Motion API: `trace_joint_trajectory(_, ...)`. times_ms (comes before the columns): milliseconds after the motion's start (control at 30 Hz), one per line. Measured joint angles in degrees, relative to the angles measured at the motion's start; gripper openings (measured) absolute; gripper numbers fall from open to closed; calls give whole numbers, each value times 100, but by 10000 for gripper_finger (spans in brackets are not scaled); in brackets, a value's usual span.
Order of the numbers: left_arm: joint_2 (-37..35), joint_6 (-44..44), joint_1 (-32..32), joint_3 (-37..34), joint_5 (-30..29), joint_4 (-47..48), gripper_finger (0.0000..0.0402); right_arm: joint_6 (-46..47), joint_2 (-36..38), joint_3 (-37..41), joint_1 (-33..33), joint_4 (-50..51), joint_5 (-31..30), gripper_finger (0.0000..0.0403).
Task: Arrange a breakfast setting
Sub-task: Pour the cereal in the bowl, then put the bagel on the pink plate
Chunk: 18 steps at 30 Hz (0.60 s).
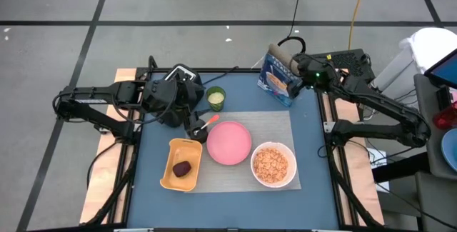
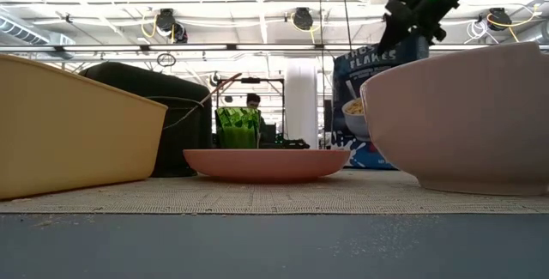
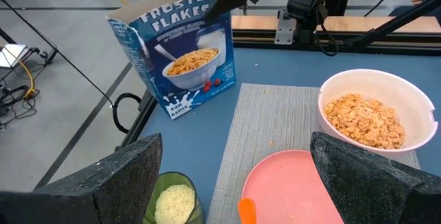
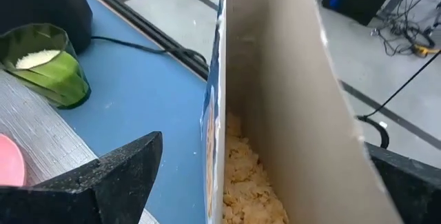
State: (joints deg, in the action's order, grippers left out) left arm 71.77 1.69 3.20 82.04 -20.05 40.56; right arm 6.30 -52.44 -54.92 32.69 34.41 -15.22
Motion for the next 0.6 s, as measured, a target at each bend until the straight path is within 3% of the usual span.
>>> trace_joint_trajectory(600,0,13,0,0,0,-4,372,-301,999,-7,-2,-1093,28,398)
